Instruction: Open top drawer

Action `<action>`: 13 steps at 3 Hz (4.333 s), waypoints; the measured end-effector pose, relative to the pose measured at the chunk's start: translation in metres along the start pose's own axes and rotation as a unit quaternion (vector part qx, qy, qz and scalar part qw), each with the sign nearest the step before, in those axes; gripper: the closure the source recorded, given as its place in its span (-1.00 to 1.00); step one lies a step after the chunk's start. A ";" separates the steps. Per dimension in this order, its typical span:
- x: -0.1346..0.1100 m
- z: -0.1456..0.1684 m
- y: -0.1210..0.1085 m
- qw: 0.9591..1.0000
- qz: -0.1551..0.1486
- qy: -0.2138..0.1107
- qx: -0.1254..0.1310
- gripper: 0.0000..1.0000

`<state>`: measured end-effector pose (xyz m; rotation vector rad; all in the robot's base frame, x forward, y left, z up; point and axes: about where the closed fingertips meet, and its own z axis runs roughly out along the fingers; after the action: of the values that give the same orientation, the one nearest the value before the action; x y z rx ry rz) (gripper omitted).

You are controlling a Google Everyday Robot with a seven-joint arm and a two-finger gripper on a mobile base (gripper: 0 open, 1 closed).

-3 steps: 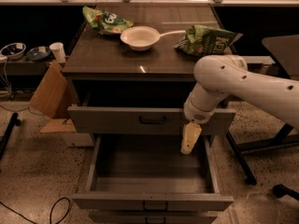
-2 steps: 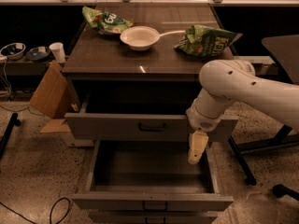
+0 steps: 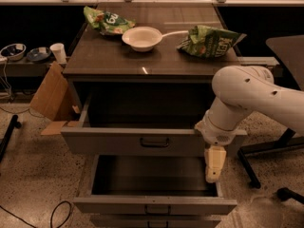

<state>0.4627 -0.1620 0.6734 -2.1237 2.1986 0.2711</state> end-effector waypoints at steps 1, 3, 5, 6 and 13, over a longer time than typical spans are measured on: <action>0.003 -0.033 -0.002 0.999 0.004 -0.006 0.036 -1.00; -0.033 -0.111 -0.040 0.990 0.012 -0.032 0.137 -1.00; -0.069 -0.093 -0.073 0.989 0.019 -0.044 0.138 -1.00; -0.074 -0.073 -0.084 0.989 0.039 -0.054 0.130 -0.79; -0.059 0.011 -0.085 0.985 0.117 -0.100 0.082 1.00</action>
Offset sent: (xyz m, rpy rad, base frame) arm 0.0524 -0.0060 0.1437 0.0583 -0.3404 -0.1222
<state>0.5494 -0.1048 0.6667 -1.6767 2.2639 0.2905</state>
